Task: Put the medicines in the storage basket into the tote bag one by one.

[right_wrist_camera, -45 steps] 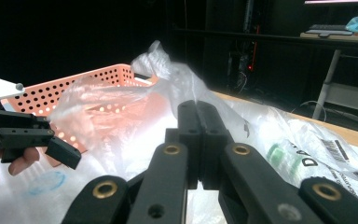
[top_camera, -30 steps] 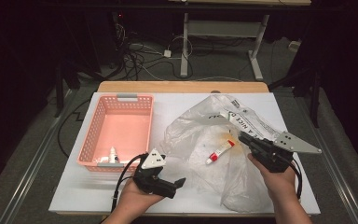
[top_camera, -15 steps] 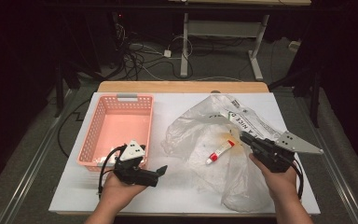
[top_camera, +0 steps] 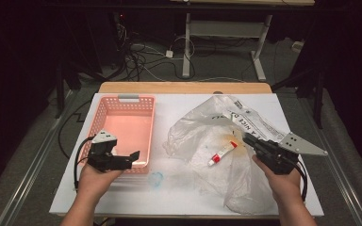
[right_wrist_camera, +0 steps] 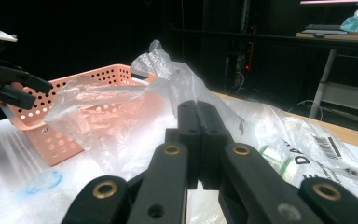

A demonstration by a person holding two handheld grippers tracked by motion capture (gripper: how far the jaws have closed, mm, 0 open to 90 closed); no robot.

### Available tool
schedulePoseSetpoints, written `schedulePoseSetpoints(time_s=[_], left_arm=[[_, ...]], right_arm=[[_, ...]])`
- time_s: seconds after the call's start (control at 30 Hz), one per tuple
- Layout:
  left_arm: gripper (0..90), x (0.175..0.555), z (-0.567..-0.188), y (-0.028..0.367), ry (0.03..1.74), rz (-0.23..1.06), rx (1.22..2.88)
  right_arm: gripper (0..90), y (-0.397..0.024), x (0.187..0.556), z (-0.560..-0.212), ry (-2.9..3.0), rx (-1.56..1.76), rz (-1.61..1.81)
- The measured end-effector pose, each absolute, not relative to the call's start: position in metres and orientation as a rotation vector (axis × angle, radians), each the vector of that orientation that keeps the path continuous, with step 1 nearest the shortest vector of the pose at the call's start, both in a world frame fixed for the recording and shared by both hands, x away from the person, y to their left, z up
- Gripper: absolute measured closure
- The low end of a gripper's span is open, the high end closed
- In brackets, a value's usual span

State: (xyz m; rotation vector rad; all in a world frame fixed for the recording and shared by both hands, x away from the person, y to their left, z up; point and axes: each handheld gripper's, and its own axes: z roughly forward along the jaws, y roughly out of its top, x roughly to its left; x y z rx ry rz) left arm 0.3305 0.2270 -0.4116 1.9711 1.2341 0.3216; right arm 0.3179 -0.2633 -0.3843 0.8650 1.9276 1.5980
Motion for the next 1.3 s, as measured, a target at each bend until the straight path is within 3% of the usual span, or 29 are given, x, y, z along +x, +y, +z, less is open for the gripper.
schedulePoseSetpoints(time_s=[0.23, 0.4, 0.93, 1.3], left_arm=[[4.0, 0.347, -0.411, 0.245, 1.367, 0.259, 2.076], [12.7, 0.362, -0.41, 0.253, 1.455, 0.194, 2.186], [35.6, 0.399, -0.43, 0.254, 1.686, -0.168, 2.291], [47.3, 0.406, -0.438, 0.247, 1.767, -0.241, 2.36]], right_arm=[[90.0, -0.264, 0.319, -0.384, 1.925, 0.872, 1.601], [90.0, -0.265, 0.318, -0.384, 1.924, 0.872, 1.602], [90.0, -0.264, 0.317, -0.383, 1.923, 0.864, 1.604], [90.0, -0.264, 0.317, -0.384, 1.926, 0.863, 1.604]])
